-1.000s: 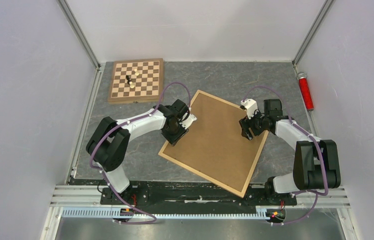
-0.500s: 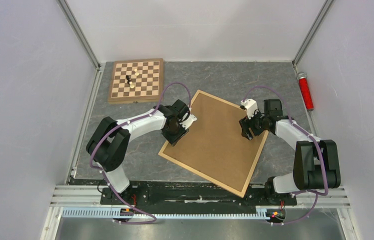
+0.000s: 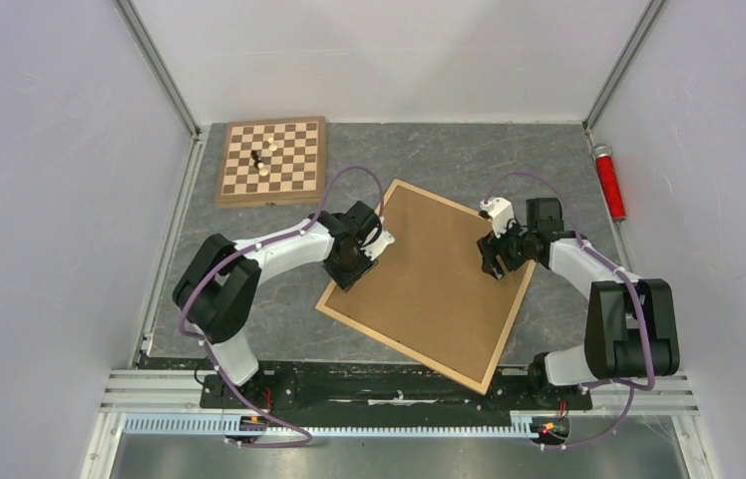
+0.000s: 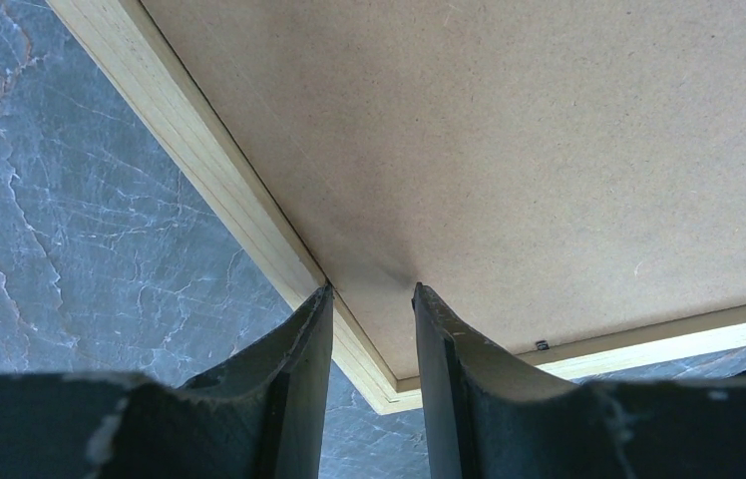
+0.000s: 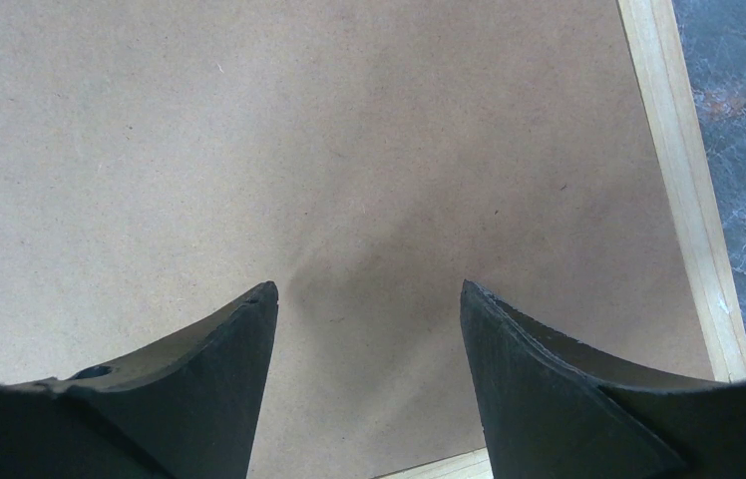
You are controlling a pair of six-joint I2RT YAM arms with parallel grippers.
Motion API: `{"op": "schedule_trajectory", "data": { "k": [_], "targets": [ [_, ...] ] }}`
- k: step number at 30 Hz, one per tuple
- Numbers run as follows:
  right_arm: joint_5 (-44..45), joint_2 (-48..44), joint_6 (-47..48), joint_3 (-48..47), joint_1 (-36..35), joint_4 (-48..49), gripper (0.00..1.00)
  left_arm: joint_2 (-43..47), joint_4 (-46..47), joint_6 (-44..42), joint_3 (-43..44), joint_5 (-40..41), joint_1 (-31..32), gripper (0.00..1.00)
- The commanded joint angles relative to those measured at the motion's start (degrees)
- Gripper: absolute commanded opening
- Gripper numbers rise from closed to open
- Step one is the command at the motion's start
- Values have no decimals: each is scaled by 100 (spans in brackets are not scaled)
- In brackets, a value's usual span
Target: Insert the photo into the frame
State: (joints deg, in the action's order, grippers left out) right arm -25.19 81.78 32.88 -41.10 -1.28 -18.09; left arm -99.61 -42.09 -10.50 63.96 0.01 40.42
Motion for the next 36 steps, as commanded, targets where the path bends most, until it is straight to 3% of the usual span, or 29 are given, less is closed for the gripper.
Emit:
{"op": "schedule_trajectory", "data": {
  "k": [1,36],
  "targets": [
    [-67,-127,25,10,-11,29,70,-94,122,119,-157,-153,127,42],
    [-97,-133,52,-3,-4,-1,70,-198,148,125,-122,-153,229,42]
  ]
}}
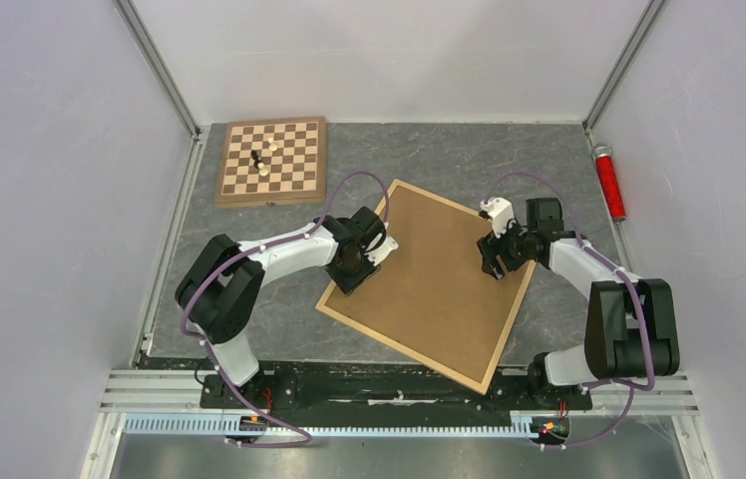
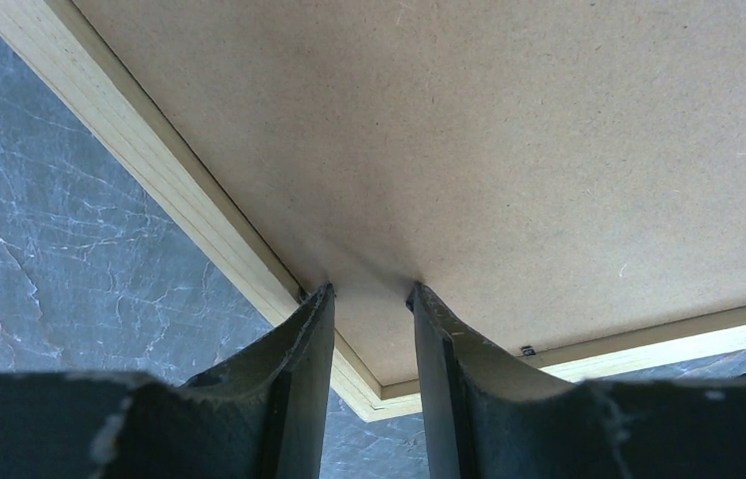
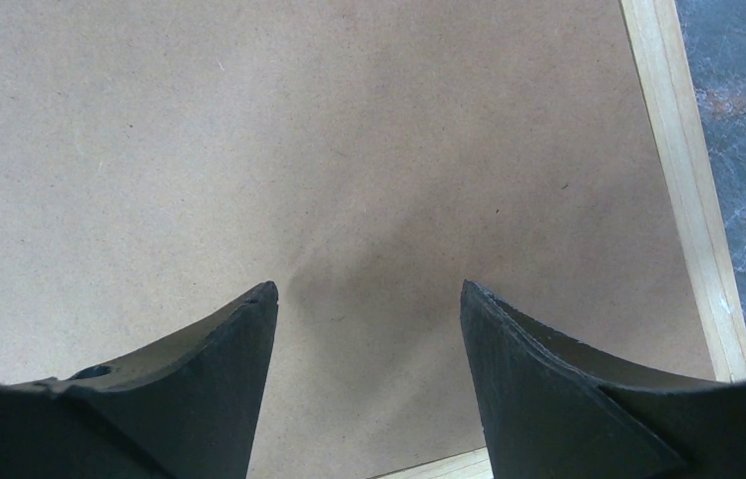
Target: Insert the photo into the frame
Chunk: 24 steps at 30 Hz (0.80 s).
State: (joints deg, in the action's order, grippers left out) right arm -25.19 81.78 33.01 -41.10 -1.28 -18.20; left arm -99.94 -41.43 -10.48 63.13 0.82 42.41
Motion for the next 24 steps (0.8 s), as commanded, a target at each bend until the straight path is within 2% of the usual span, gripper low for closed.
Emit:
{"op": "schedule_trajectory", "data": {
  "k": [1,6,16,24],
  "targets": [
    [-97,-136,44,-3,-9,11,71,-169,80,117,1,-350,30,42],
    [-106,-125,27,-3,-4,15,71,58,122,154,186,-601,30,41],
    [-112,-100,-4,-21,-4,13,70,301,249,143,129,261,4,41],
    [-113,-82,27,-21,-4,12,70,213,307,130,103,380,-23,42]
  ]
}}
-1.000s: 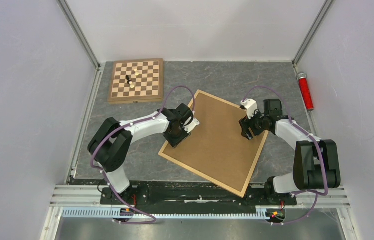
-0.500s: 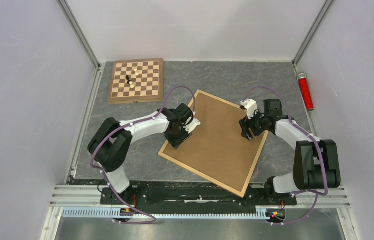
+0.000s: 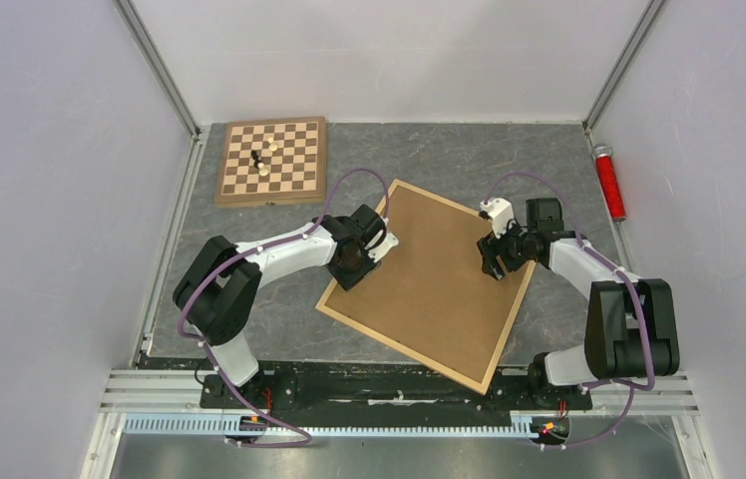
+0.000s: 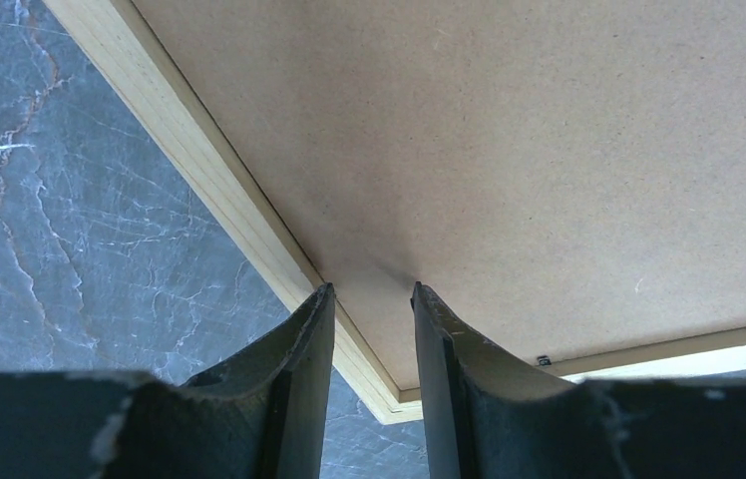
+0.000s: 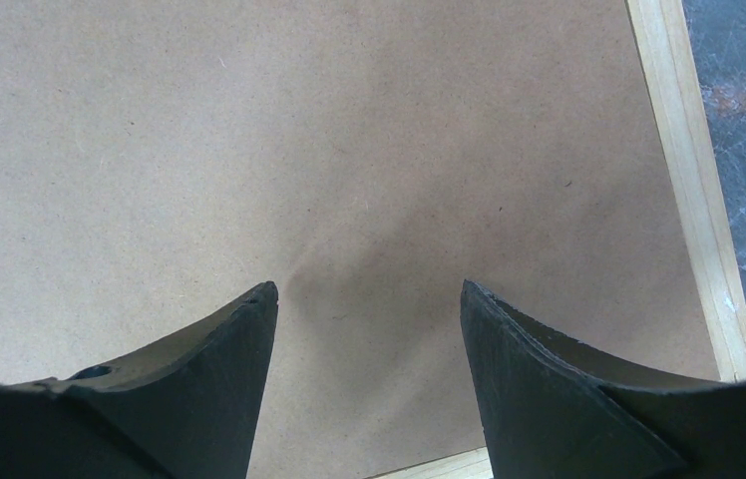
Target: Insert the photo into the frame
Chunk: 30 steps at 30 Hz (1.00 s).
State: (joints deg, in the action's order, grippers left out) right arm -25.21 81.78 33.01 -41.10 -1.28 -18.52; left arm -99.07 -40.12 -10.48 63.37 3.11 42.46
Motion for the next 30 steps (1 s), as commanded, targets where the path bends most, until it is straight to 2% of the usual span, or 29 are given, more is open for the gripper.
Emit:
{"op": "schedule_trajectory", "data": {
  "k": [1,30],
  "targets": [
    [-111,-83,25,-20,-4,46,70,127,171,130,87,155,-27,41],
    [-65,-80,61,-12,-4,24,71,141,32,118,-102,-171,-18,41]
  ]
}}
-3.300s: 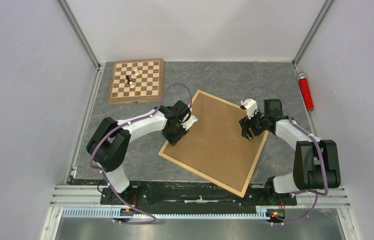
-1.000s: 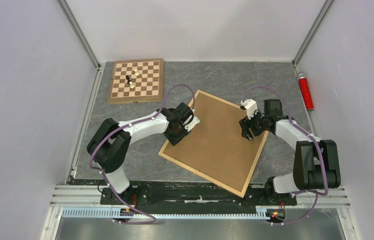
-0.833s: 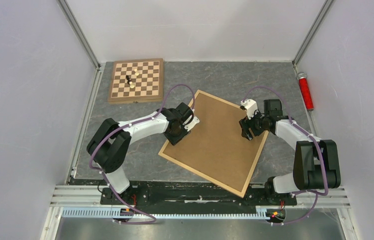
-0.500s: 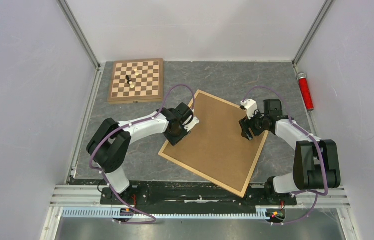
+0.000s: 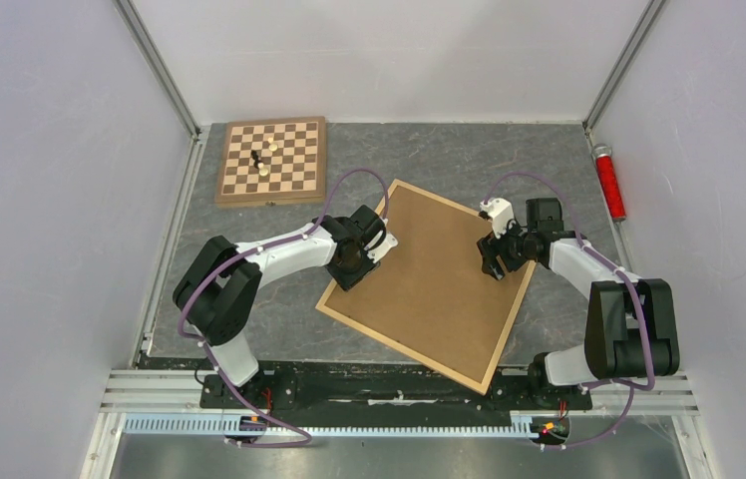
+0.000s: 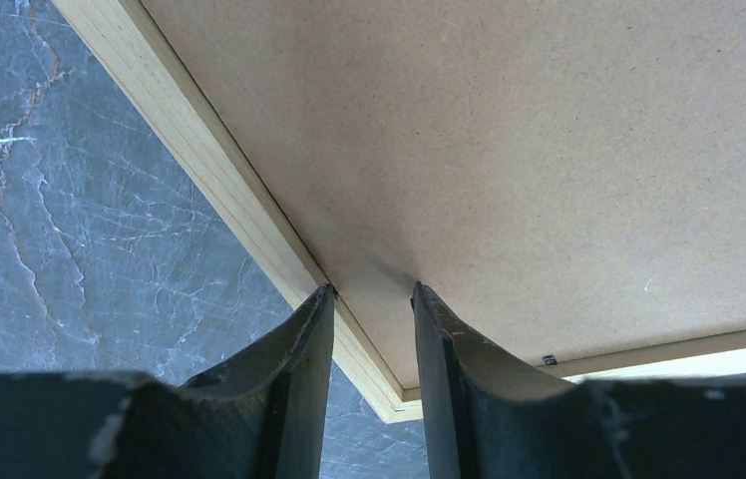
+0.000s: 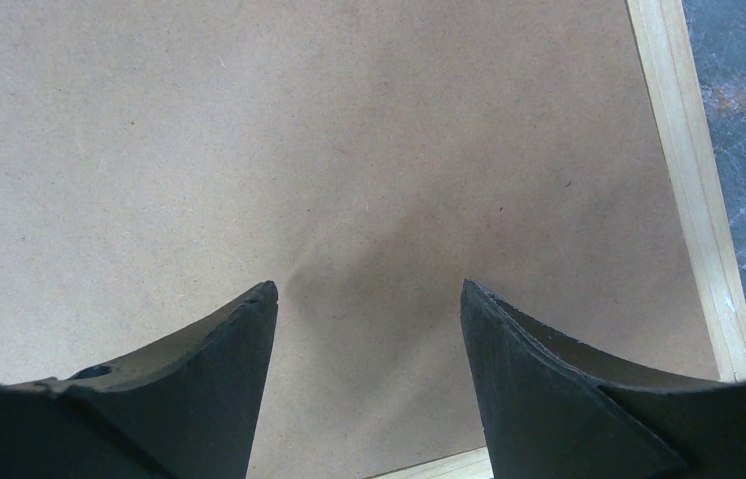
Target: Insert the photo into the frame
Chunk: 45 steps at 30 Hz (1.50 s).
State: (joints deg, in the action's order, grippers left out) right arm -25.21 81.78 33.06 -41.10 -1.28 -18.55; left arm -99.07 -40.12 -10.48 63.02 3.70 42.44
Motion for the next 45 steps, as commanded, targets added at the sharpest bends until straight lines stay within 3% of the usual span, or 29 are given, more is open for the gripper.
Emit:
{"op": "schedule_trajectory", "data": {
  "k": [1,22,34,45],
  "targets": [
    [-70,-81,62,-12,-4,32,70,142,30,120,-79,-239,-16,41],
    [-84,-83,61,-3,-4,10,71,154,100,115,-115,53,-6,41],
    [-94,-46,53,-29,-4,9,71,502,117,101,-36,-180,54,41],
    [-94,-64,60,-29,-4,17,71,200,129,67,-89,51,55,41]
  ]
}}
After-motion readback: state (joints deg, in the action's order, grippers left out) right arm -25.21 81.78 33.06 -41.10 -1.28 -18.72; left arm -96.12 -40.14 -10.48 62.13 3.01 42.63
